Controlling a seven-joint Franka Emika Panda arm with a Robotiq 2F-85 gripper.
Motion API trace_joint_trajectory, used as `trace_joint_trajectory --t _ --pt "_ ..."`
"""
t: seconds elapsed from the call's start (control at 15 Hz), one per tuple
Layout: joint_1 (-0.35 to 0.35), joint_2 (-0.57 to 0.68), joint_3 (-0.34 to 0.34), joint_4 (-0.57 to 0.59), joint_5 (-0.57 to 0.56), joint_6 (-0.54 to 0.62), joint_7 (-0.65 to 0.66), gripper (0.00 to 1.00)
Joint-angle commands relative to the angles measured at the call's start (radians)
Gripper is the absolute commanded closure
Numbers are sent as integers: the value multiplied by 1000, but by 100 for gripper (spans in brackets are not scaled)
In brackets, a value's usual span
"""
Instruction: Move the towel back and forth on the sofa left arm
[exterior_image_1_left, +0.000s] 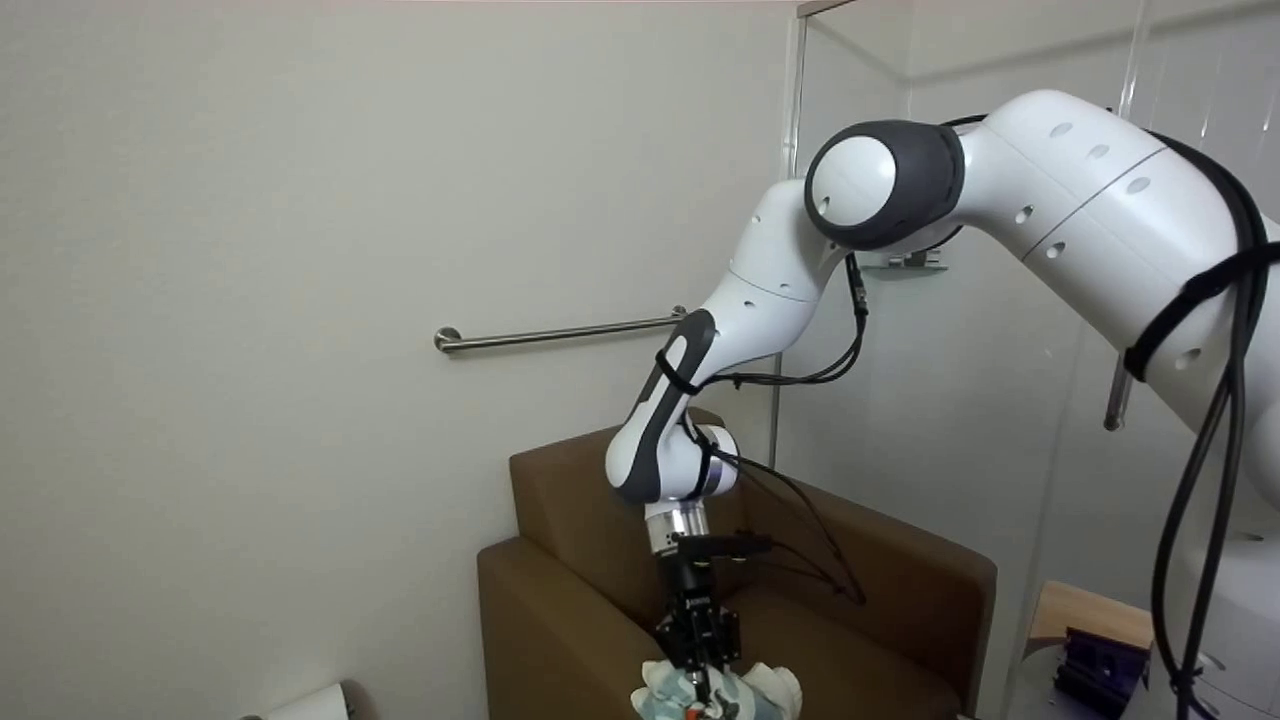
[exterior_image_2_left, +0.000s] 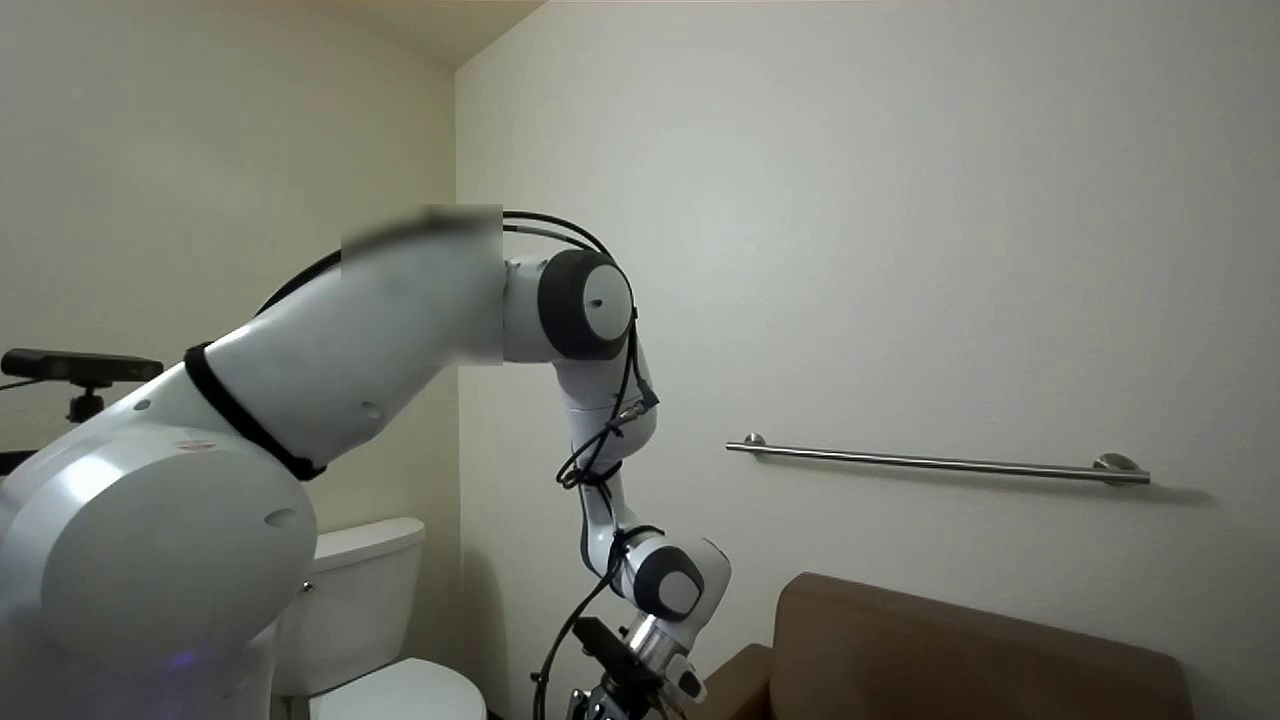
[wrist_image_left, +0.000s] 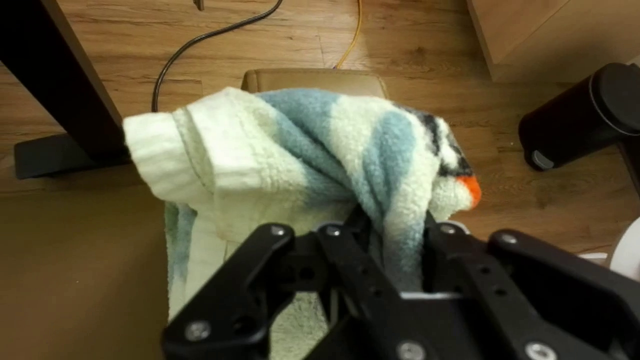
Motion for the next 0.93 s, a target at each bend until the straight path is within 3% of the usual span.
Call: trace_joint_trajectory --t 0.0,0.87 --pt "31 43 -6 68 -76 5 26 91" --pt "101 322 -15 794 -263 -54 36 91"
